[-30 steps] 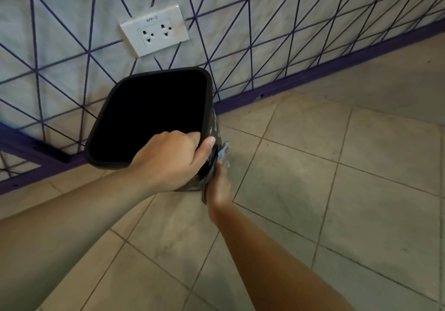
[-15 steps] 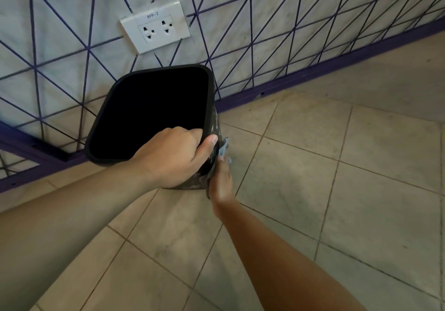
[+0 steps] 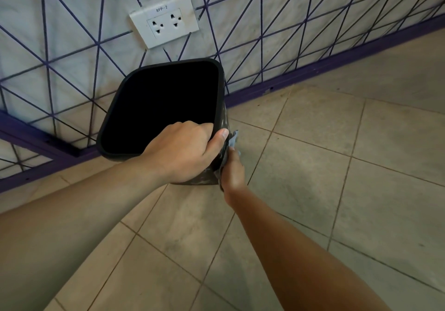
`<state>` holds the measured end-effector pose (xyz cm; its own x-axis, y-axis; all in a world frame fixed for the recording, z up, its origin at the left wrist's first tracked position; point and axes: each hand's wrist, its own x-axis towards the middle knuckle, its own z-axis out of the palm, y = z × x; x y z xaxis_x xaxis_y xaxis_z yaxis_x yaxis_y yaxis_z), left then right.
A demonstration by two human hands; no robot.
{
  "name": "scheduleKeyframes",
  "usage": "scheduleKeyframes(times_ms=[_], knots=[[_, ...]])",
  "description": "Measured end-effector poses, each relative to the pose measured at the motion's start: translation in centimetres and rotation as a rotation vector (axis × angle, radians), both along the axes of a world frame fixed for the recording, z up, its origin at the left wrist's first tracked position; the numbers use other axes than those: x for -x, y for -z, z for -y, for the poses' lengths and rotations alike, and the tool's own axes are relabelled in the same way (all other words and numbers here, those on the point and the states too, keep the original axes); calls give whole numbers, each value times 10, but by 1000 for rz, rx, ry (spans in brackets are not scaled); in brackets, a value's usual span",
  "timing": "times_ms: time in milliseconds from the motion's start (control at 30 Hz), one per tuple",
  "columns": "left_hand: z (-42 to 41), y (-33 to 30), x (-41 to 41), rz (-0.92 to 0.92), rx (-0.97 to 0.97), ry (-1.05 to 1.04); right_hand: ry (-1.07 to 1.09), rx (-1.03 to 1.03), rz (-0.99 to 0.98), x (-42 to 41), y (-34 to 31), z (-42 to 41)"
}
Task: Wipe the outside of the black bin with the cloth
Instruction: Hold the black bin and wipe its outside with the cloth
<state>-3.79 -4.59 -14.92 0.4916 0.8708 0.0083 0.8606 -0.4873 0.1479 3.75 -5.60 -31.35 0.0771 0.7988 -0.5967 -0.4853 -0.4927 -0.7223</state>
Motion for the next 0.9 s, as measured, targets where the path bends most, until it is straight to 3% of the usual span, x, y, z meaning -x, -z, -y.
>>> scheduleKeyframes(times_ms=[333,900], knots=[[0,-2,0,-5,-15,1,24,-21,69,8,7,3],[-2,1,-3,-20,16,-29,21,-2,-22,2,11,5]])
